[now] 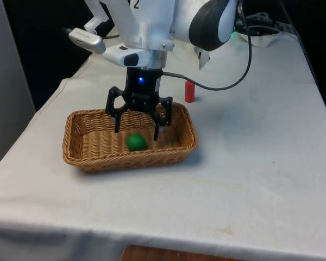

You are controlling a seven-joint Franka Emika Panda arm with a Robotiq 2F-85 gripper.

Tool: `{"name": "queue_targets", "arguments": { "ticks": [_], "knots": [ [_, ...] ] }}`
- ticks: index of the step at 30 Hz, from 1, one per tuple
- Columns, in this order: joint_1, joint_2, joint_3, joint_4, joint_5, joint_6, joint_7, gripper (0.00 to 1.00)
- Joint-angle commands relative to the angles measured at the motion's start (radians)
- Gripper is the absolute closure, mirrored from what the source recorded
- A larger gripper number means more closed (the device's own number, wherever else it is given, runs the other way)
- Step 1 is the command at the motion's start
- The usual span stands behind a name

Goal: Pick up the object to the left of the cylinder and place it into the basket.

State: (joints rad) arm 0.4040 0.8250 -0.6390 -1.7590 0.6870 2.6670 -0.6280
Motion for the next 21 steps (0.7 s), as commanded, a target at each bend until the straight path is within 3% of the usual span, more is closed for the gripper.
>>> {"name": "queue_targets", "arguments": {
  "ticks": [1, 2, 3, 4, 7, 11, 12, 13, 14, 21],
  "knots": [
    [-0.009, -0.003, 0.013, 0.005, 0.01, 0.004, -0.012, 0.01],
    [-0.009, -0.004, 0.013, 0.005, 0.01, 0.004, -0.012, 0.0],
    [0.0, 0.0, 0.0, 0.001, 0.001, 0.0, 0.0, 0.0],
    [-0.009, -0.004, 0.013, 0.005, 0.011, 0.004, -0.012, 0.0],
    [-0.009, -0.003, 0.012, 0.005, 0.011, 0.004, -0.012, 0.0],
    [0.012, -0.028, -0.018, -0.002, -0.005, -0.018, 0.0, 0.0],
    [0.015, -0.033, -0.023, -0.002, -0.007, -0.023, 0.001, 0.0],
    [0.009, -0.021, -0.016, 0.005, 0.001, -0.015, -0.001, 0.0],
    [0.018, -0.037, -0.027, -0.003, -0.008, -0.027, 0.001, 0.0],
    [0.043, -0.083, -0.062, -0.012, -0.023, -0.062, 0.002, 0.0]
  ]
}}
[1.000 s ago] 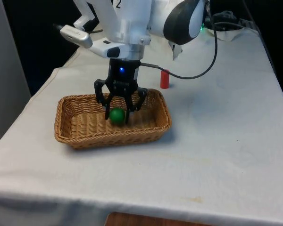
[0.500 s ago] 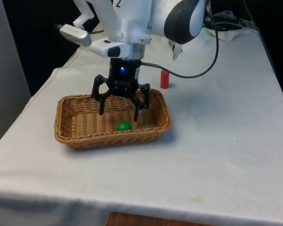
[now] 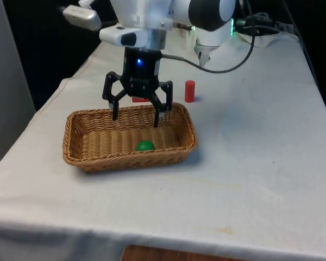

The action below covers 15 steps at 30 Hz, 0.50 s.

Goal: Pick up the object to the left of the cylinder and place it into the basket.

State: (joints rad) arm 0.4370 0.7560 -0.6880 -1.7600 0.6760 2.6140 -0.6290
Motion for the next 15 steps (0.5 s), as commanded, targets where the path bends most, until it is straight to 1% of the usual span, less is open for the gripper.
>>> {"name": "queue_targets", "arguments": {
  "ticks": [1, 2, 3, 5, 9, 10, 11, 13, 14, 15],
  "knots": [
    [0.003, -0.006, -0.005, 0.0, -0.002, -0.005, 0.0, 0.0],
    [0.006, -0.012, -0.009, -0.001, -0.005, -0.008, 0.0, 0.0],
    [0.016, -0.026, -0.022, -0.013, -0.017, -0.017, 0.003, 0.0],
    [0.024, -0.042, -0.033, -0.015, -0.023, -0.029, 0.004, 0.0],
    [0.034, -0.065, -0.049, -0.018, -0.032, -0.044, 0.005, 0.0],
    [0.024, -0.056, -0.036, -0.01, -0.019, -0.036, 0.0, 0.0],
    [0.036, -0.071, -0.053, -0.018, -0.034, -0.049, 0.005, 0.0],
    [0.041, -0.081, -0.06, -0.019, -0.039, -0.056, 0.006, 0.0],
    [0.047, -0.091, -0.067, -0.021, -0.049, -0.064, 0.006, 0.0],
    [0.049, -0.096, -0.07, -0.023, -0.053, -0.068, 0.007, 0.0]
  ]
}}
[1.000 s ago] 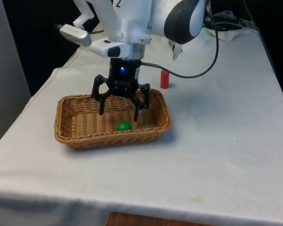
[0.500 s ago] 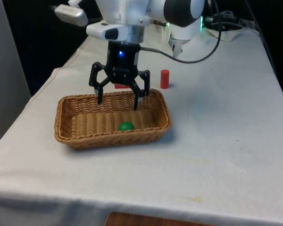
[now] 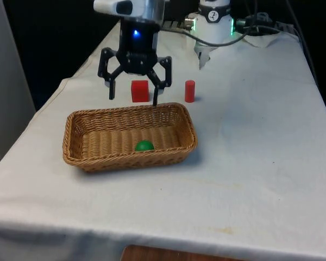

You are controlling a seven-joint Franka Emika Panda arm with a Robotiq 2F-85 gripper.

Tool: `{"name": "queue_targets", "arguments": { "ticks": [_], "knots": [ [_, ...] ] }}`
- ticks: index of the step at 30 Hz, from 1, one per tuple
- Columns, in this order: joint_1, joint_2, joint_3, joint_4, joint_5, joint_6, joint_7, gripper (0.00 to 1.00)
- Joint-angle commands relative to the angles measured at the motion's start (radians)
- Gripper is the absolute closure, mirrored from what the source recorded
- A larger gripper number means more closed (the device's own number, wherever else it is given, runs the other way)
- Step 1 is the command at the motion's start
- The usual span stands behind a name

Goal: Pick up the object to the left of the cylinder and place it into the basket.

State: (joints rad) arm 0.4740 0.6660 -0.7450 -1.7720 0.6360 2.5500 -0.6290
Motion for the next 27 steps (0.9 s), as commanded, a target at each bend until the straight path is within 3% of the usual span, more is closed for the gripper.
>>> {"name": "queue_targets", "arguments": {
  "ticks": [1, 2, 3, 4, 6, 12, 13, 14, 16, 20, 21, 22, 25, 26, 27],
  "knots": [
    [0.015, -0.011, -0.015, -0.013, -0.019, -0.007, 0.007, 0.0],
    [0.018, -0.018, -0.017, -0.015, -0.026, -0.011, 0.007, 0.0],
    [0.004, -0.011, -0.003, -0.005, -0.011, -0.005, 0.0, 0.0],
    [0.02, -0.023, -0.019, -0.017, -0.032, -0.013, 0.007, 0.0],
    [0.028, -0.04, -0.024, -0.024, -0.052, -0.019, 0.006, 0.0],
    [0.038, -0.068, -0.028, -0.032, -0.095, -0.028, 0.008, 0.0],
    [0.025, -0.065, -0.014, -0.025, -0.082, -0.022, 0.0, 0.0],
    [0.041, -0.073, -0.029, -0.033, -0.103, -0.029, 0.009, 0.0],
    [0.047, -0.085, -0.029, -0.035, -0.126, -0.033, 0.011, 0.0],
    [0.053, -0.1, -0.029, -0.036, -0.159, -0.04, 0.017, 0.0],
    [0.039, -0.099, -0.014, -0.029, -0.147, -0.035, 0.007, 0.0],
    [0.057, -0.106, -0.029, -0.036, -0.175, -0.043, 0.02, 0.0],
    [0.061, -0.114, -0.025, -0.035, -0.195, -0.044, 0.025, 0.0],
    [0.061, -0.114, -0.025, -0.035, -0.195, -0.044, 0.025, 0.0],
    [0.049, -0.113, -0.014, -0.031, -0.181, -0.04, 0.015, 0.0]
  ]
}}
